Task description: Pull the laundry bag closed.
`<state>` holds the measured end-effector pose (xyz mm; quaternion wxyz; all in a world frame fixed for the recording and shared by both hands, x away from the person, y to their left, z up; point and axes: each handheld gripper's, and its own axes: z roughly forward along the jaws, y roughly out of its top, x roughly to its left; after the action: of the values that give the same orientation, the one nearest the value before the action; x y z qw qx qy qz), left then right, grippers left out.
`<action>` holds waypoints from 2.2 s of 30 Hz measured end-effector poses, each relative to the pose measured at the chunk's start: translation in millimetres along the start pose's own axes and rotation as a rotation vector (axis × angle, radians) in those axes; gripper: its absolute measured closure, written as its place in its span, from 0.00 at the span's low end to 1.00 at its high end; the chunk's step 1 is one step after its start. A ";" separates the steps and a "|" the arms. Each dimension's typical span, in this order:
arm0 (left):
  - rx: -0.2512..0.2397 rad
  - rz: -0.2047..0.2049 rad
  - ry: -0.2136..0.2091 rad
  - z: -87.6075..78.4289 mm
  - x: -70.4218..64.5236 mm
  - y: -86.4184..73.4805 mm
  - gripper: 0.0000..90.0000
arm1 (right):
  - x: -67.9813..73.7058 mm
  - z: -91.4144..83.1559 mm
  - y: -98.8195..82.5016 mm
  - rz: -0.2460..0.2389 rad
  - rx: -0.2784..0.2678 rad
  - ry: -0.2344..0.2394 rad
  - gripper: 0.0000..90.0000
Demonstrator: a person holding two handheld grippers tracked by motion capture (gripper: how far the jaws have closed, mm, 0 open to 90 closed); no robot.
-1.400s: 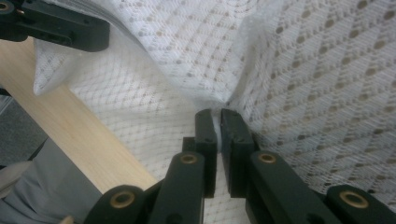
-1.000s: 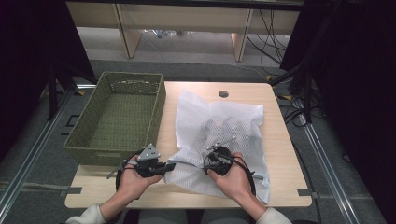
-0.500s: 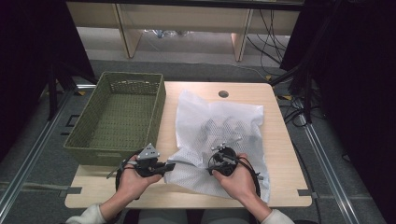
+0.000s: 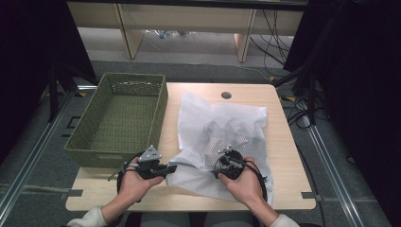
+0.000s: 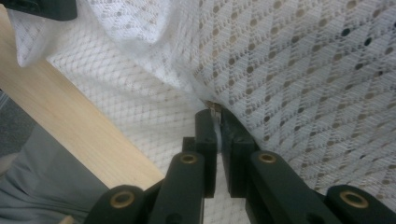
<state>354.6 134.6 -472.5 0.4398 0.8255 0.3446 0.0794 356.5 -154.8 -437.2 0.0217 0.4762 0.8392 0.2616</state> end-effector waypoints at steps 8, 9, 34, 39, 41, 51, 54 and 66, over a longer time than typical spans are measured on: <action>-0.057 -0.073 0.002 4.4 -5.0 -0.7 0.97 | -2.2 -5.0 -3.8 0.009 -0.008 -0.012 0.97; -0.057 -0.073 0.002 4.4 -5.0 -0.7 0.97 | -2.3 -6.0 -4.7 0.007 -0.005 -0.017 0.97; -0.042 -0.083 0.003 7.0 -2.3 -2.5 0.97 | -14.6 -19.3 -21.6 0.038 -0.012 -0.066 0.97; -0.040 -0.076 0.012 6.7 -2.9 -1.6 0.97 | -18.2 -23.0 -25.3 0.055 -0.016 -0.068 0.97; -0.027 -0.061 0.017 6.3 -2.1 -1.6 0.97 | -19.4 -24.0 -26.5 0.059 -0.019 -0.066 0.97; -0.023 -0.060 0.011 7.7 -1.2 -1.2 0.97 | -22.0 -25.7 -30.8 0.063 -0.017 -0.069 0.97; -0.043 -0.087 0.012 8.4 -2.6 -0.7 0.97 | -21.9 -27.4 -31.1 0.068 -0.015 -0.067 0.97; -0.026 -0.070 0.021 8.1 0.1 0.8 0.97 | -27.2 -32.0 -35.2 0.072 -0.015 -0.092 0.97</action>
<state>358.6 128.9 -476.8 0.4493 0.8065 0.3767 0.0770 334.5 -204.7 -431.6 0.0545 0.5176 0.8176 0.2464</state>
